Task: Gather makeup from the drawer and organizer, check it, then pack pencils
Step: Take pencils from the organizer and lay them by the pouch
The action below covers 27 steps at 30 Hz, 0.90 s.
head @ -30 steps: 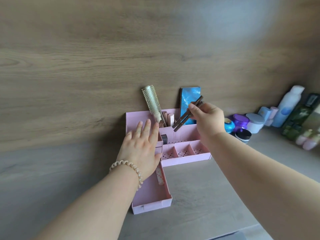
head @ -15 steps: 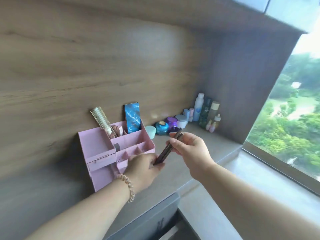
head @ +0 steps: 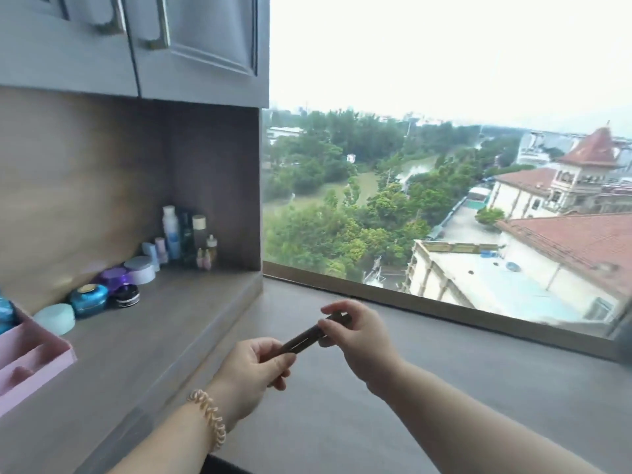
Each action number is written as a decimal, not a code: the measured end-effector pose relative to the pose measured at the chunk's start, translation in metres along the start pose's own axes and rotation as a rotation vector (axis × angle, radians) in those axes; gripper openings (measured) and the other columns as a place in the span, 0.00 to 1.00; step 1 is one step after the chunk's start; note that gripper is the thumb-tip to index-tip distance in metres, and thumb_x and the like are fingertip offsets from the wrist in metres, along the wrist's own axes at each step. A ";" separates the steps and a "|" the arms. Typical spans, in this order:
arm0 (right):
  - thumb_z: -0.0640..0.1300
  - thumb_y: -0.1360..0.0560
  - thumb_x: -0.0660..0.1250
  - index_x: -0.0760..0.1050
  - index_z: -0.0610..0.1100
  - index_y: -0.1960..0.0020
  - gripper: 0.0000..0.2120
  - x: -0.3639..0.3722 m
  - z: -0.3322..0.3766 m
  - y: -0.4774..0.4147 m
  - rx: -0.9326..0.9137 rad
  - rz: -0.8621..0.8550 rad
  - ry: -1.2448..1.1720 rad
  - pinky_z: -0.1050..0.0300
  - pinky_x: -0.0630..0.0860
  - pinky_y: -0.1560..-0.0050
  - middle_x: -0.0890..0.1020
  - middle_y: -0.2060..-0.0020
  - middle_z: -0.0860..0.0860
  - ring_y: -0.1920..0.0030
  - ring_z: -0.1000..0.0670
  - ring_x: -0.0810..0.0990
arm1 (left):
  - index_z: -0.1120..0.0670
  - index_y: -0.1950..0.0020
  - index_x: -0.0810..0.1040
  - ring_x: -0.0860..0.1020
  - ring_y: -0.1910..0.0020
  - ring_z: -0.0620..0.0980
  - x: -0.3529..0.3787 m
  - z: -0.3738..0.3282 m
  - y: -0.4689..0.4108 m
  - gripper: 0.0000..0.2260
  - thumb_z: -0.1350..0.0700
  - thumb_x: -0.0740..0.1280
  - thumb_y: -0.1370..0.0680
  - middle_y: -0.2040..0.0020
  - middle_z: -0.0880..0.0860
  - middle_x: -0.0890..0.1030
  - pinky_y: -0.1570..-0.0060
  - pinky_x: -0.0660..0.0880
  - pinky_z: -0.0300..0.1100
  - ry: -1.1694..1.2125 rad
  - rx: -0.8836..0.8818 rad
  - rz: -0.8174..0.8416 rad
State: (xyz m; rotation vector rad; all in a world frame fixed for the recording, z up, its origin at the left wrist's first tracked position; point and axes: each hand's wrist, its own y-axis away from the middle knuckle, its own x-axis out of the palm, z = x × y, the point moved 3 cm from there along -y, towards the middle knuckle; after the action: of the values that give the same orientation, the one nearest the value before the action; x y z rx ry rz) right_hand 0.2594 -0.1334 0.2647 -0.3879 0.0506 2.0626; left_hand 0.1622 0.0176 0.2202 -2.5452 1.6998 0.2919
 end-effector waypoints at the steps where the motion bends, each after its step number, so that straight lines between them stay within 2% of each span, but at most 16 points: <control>1: 0.41 0.27 0.70 0.78 0.46 0.53 0.04 -0.023 -0.011 0.010 0.029 -0.019 0.029 0.56 0.78 0.59 0.84 0.61 0.44 0.64 0.50 0.84 | 0.59 0.60 0.81 0.76 0.73 0.49 0.023 -0.003 0.001 0.03 0.63 0.70 0.26 0.72 0.51 0.79 0.64 0.73 0.43 -0.030 0.006 0.038; 4: 0.43 0.28 0.70 0.77 0.46 0.56 0.02 -0.092 -0.050 0.041 0.112 -0.042 0.102 0.56 0.78 0.61 0.84 0.63 0.46 0.67 0.52 0.82 | 0.58 0.59 0.81 0.75 0.73 0.47 0.094 -0.004 0.001 0.04 0.59 0.69 0.25 0.72 0.49 0.78 0.66 0.72 0.41 -0.154 0.017 0.190; 7: 0.42 0.26 0.68 0.75 0.45 0.57 0.02 -0.168 -0.096 0.087 0.219 -0.078 0.096 0.65 0.75 0.66 0.82 0.64 0.45 0.69 0.53 0.79 | 0.55 0.60 0.79 0.73 0.72 0.45 0.185 -0.003 0.007 0.06 0.56 0.68 0.24 0.73 0.47 0.76 0.67 0.71 0.41 -0.265 0.009 0.339; 10: 0.43 0.23 0.64 0.72 0.46 0.56 0.03 -0.251 -0.158 0.147 0.341 -0.133 0.020 0.62 0.73 0.67 0.82 0.64 0.45 0.69 0.52 0.77 | 0.54 0.60 0.77 0.71 0.72 0.45 0.301 0.001 0.025 0.07 0.55 0.65 0.22 0.70 0.48 0.74 0.70 0.69 0.36 -0.399 -0.001 0.479; 14: 0.41 0.23 0.64 0.75 0.43 0.55 0.03 -0.377 -0.221 0.215 0.434 -0.207 -0.063 0.68 0.70 0.72 0.83 0.64 0.43 0.72 0.55 0.77 | 0.55 0.59 0.77 0.71 0.70 0.47 0.457 0.008 0.052 0.07 0.55 0.65 0.22 0.68 0.50 0.73 0.67 0.70 0.40 -0.475 0.026 0.586; 17: 0.37 0.25 0.66 0.76 0.42 0.57 0.03 -0.424 -0.229 0.235 0.430 -0.239 -0.078 0.72 0.68 0.73 0.81 0.65 0.42 0.71 0.55 0.77 | 0.50 0.60 0.76 0.71 0.69 0.47 0.506 0.007 0.059 0.06 0.54 0.66 0.23 0.69 0.49 0.73 0.67 0.69 0.39 -0.461 0.039 0.562; 19: 0.36 0.25 0.67 0.77 0.42 0.60 0.05 -0.463 -0.242 0.248 0.434 -0.242 -0.077 0.72 0.68 0.73 0.80 0.66 0.43 0.71 0.55 0.76 | 0.51 0.58 0.76 0.70 0.71 0.45 0.551 -0.001 0.065 0.04 0.55 0.67 0.24 0.71 0.47 0.73 0.71 0.67 0.33 -0.453 0.042 0.526; 22: 0.37 0.27 0.70 0.78 0.45 0.62 0.06 -0.496 -0.268 0.256 0.453 -0.244 -0.048 0.67 0.71 0.64 0.79 0.67 0.48 0.67 0.53 0.74 | 0.52 0.55 0.78 0.71 0.70 0.43 0.586 -0.008 0.065 0.05 0.52 0.66 0.24 0.67 0.47 0.75 0.75 0.65 0.28 -0.582 0.052 0.525; 24: 0.41 0.28 0.72 0.80 0.47 0.62 0.05 -0.505 -0.287 0.259 0.477 -0.222 0.027 0.66 0.70 0.60 0.80 0.67 0.53 0.64 0.55 0.75 | 0.52 0.52 0.78 0.72 0.69 0.44 0.596 -0.010 0.059 0.07 0.50 0.65 0.23 0.62 0.49 0.78 0.72 0.67 0.31 -0.735 0.054 0.581; 27: 0.44 0.28 0.71 0.79 0.50 0.63 0.05 -0.505 -0.315 0.263 0.505 -0.107 0.201 0.69 0.67 0.66 0.77 0.70 0.57 0.67 0.58 0.73 | 0.50 0.51 0.77 0.74 0.64 0.46 0.607 -0.005 0.048 0.07 0.49 0.64 0.24 0.57 0.51 0.80 0.65 0.70 0.37 -0.918 0.056 0.682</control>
State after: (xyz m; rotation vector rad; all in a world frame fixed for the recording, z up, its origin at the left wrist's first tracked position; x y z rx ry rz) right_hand 0.3425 -0.7520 0.0822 -0.2730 0.6440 1.8192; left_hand 0.3442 -0.5532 0.1092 -1.2877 1.9488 1.1797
